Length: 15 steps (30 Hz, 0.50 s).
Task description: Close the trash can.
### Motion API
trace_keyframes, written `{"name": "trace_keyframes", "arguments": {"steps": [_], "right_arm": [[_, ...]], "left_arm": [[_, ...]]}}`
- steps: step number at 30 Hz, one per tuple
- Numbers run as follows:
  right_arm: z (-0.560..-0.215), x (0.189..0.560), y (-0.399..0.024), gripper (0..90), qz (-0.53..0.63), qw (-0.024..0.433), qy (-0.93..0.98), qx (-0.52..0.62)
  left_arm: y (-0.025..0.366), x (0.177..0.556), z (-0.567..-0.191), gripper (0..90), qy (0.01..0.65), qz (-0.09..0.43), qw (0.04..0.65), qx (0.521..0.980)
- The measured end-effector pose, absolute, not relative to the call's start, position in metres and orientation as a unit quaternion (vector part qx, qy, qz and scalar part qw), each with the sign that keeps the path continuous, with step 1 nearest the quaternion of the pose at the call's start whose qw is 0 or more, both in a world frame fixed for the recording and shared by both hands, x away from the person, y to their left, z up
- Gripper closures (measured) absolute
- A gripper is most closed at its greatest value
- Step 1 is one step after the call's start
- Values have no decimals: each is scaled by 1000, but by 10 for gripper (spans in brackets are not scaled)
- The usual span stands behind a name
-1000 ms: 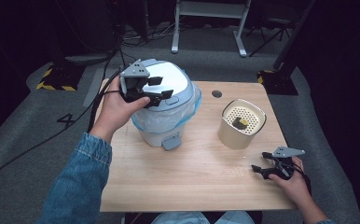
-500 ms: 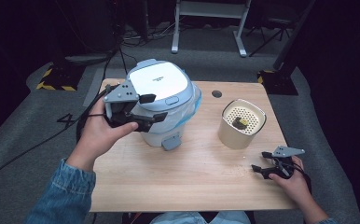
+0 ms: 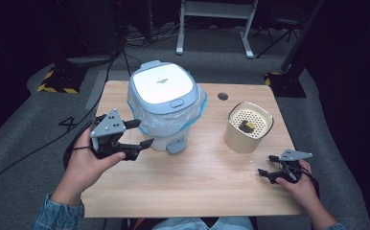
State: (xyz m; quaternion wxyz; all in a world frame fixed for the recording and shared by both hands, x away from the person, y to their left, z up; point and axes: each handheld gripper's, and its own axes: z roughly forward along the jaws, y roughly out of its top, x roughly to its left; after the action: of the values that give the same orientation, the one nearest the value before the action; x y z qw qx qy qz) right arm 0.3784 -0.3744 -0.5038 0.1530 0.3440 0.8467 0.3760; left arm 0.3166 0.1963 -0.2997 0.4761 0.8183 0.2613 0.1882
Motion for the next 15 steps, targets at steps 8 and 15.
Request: {"name": "trace_keyframes", "arguments": {"steps": [8, 15], "right_arm": [[-504, 379, -374, 193, 376, 153, 847, 344], [-504, 379, -374, 193, 376, 153, 847, 344]], "left_arm": [[220, 306, -332, 295, 286, 187, 471, 813], [232, 305, -364, 276, 309, 189, 450, 816]]}}
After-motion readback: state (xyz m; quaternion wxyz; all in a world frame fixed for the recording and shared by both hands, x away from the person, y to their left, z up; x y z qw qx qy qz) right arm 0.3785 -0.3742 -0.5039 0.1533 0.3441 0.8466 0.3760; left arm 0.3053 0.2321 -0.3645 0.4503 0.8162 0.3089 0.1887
